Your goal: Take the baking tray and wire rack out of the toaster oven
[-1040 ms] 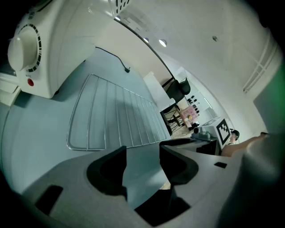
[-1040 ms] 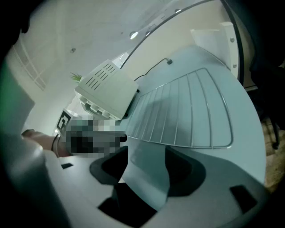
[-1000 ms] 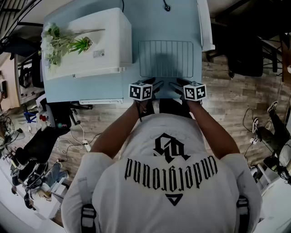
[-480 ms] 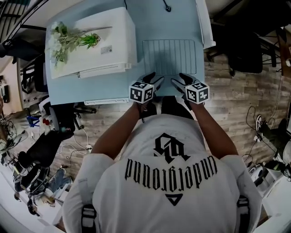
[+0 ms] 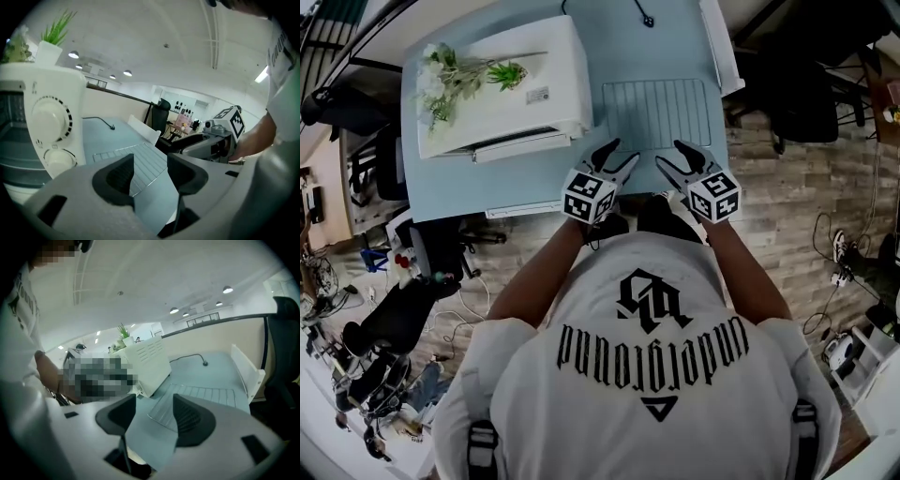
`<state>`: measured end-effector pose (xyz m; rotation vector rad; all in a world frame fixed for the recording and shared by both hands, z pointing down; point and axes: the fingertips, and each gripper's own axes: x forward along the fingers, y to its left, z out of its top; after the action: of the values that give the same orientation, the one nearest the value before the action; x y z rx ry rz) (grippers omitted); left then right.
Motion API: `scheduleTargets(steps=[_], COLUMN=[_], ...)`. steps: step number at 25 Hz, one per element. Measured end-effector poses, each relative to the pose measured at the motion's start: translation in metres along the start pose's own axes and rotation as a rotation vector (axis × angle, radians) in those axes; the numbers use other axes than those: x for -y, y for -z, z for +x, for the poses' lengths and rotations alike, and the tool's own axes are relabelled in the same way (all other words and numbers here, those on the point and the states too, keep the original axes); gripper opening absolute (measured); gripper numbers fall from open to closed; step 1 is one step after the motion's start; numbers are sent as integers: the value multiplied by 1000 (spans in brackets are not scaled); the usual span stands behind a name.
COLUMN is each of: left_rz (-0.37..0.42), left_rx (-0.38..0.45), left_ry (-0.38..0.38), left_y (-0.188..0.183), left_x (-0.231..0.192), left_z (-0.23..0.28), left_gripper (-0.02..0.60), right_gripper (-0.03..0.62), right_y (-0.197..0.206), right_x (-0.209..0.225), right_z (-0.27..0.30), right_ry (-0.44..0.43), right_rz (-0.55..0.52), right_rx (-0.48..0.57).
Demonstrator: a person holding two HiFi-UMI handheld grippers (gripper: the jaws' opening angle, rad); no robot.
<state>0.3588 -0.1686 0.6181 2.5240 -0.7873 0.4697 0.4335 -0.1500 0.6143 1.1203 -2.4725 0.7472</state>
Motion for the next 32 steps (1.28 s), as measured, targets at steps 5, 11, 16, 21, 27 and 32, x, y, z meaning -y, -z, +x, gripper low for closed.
scheduleTargets(steps=[5,11,16,21,27,32], left_rz=[120,174,197,226,213,209], left_rx=[99,214,291,338,361,374], left_ry=[-5,-18,-9,-12,-58,-110], left_y=[-36,-78,-112,-123,-124,-127], left_x=[-3,-6,-5,-15,-26,-29], left_z=[-33,-78,-117,-154,-179,-185], left_gripper=[227,225,226,225,225,225], right_gripper=[232,230,230,227,225,225], right_y=[-40,-77,-112,-137,-144,-145], right_x=[-27,-60,-85,-100,-109,-106], right_z=[-15,-34,-52,-62,-61,-55], right_ry=[39,96,118,156,156,115], right_rz=[-77,-169,-203,-233,-271,-285], right_rx=[93,165,239,297,301,291])
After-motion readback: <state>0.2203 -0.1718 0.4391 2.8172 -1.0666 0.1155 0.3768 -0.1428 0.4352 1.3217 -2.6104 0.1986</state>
